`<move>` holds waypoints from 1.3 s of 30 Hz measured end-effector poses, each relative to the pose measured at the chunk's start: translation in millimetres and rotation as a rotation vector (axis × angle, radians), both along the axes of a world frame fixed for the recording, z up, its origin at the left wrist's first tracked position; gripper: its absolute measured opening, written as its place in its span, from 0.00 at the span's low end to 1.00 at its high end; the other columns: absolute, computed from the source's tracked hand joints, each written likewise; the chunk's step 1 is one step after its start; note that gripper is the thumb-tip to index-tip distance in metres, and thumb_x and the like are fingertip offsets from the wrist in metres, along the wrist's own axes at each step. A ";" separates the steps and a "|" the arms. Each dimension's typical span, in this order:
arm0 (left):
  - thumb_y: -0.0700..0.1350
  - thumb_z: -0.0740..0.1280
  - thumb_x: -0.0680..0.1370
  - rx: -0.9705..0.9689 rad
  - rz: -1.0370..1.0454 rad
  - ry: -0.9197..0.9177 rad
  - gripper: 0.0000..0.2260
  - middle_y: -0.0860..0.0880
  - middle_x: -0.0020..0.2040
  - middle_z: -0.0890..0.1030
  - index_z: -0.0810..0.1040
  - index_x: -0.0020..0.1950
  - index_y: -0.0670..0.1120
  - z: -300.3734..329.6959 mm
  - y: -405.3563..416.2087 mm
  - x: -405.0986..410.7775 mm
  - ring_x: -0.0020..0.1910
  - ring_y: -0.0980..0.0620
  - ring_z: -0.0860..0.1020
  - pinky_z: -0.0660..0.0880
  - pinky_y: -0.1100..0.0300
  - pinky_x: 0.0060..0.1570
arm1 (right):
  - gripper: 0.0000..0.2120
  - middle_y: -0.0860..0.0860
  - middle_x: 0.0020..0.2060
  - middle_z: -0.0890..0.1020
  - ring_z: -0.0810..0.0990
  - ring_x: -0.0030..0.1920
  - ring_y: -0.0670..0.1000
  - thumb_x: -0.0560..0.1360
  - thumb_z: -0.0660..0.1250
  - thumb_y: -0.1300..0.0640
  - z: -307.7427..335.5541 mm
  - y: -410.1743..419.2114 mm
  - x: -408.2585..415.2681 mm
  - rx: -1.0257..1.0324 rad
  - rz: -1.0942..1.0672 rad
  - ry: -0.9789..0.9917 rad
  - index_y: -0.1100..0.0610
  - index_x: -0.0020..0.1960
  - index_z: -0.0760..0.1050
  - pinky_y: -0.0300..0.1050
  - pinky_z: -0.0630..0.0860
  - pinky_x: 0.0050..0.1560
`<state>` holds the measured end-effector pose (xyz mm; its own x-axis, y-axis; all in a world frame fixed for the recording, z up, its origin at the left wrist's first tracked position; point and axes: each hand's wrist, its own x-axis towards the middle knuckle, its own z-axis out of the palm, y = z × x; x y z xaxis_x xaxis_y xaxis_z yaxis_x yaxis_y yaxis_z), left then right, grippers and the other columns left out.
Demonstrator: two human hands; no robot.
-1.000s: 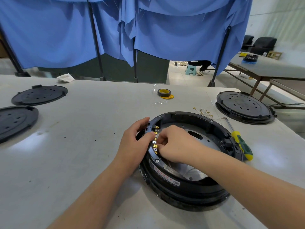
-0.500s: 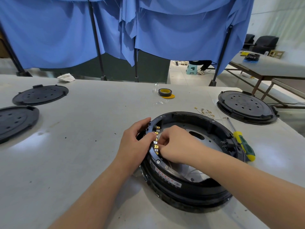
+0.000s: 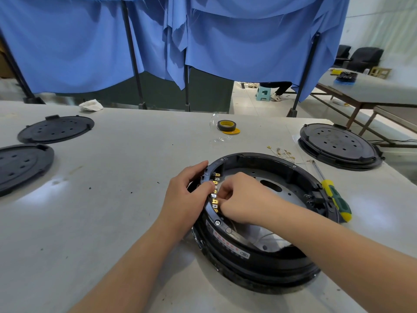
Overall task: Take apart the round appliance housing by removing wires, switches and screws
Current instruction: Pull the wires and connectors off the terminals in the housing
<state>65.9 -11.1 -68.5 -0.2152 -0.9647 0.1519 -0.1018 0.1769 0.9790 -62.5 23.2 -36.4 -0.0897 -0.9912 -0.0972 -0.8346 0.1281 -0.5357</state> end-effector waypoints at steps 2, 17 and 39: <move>0.42 0.69 0.68 0.000 0.001 0.000 0.23 0.56 0.56 0.82 0.78 0.63 0.51 -0.4 -0.3 0.4 0.56 0.59 0.79 0.75 0.54 0.61 | 0.06 0.53 0.36 0.83 0.77 0.34 0.49 0.71 0.65 0.56 0.3 0.2 0.3 0.005 -0.001 -0.003 0.56 0.40 0.79 0.41 0.73 0.32; 0.35 0.68 0.73 -0.041 -0.013 0.010 0.21 0.55 0.56 0.82 0.78 0.64 0.50 -3.0 -1.2 1.7 0.56 0.59 0.79 0.76 0.59 0.58 | 0.06 0.50 0.33 0.82 0.76 0.32 0.47 0.71 0.65 0.56 2.0 -1.8 -1.5 0.039 -0.018 -0.020 0.55 0.38 0.79 0.38 0.71 0.31; 0.35 0.68 0.73 -0.038 -0.003 0.025 0.21 0.57 0.55 0.81 0.78 0.63 0.51 -2.7 -3.6 0.4 0.55 0.62 0.79 0.75 0.65 0.55 | 0.10 0.48 0.31 0.80 0.76 0.33 0.46 0.71 0.67 0.57 7.0 -0.8 -1.8 0.060 -0.036 -0.080 0.52 0.31 0.77 0.37 0.70 0.31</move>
